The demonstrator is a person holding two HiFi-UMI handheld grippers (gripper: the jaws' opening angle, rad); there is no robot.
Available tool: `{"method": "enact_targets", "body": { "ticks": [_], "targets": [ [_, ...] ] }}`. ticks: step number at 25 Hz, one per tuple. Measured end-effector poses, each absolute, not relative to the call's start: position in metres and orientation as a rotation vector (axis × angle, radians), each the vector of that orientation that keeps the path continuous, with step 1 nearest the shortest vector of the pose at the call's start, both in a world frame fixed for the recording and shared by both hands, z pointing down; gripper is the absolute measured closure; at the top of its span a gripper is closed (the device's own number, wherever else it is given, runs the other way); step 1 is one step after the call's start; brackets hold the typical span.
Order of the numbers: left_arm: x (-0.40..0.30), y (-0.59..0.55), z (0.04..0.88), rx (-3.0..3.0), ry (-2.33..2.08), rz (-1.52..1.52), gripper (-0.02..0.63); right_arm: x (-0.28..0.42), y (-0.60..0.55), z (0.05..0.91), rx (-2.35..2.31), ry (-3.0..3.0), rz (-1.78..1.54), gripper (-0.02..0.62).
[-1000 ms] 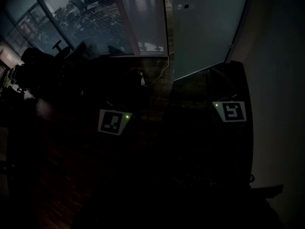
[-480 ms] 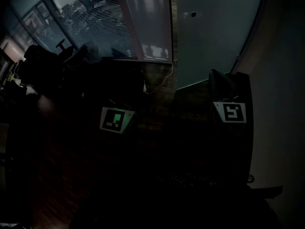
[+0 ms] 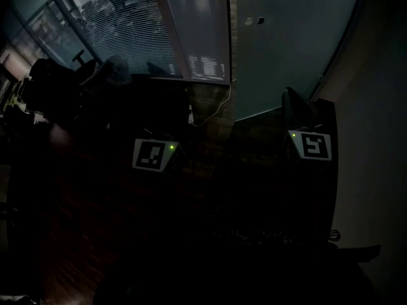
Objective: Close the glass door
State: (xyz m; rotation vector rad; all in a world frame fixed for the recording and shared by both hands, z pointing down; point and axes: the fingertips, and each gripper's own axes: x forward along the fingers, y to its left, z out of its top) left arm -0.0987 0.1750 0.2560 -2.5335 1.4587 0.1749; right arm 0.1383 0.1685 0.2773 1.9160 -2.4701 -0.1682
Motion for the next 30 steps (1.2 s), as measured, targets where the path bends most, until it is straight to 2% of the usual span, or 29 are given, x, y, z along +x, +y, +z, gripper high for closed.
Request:
{"method": "enact_targets", "body": {
  "ticks": [15, 30],
  "targets": [
    [-0.088, 0.01, 0.253, -2.587, 1.355, 0.196, 0.604, 0.143, 0.022, 0.272, 2.0, -2.415, -0.192, 0.594],
    [-0.088, -0.078, 0.257, -2.617, 1.318, 0.202, 0.604, 0.155, -0.062, 0.281, 2.053, -2.349, -0.163, 0.594]
  ]
}}
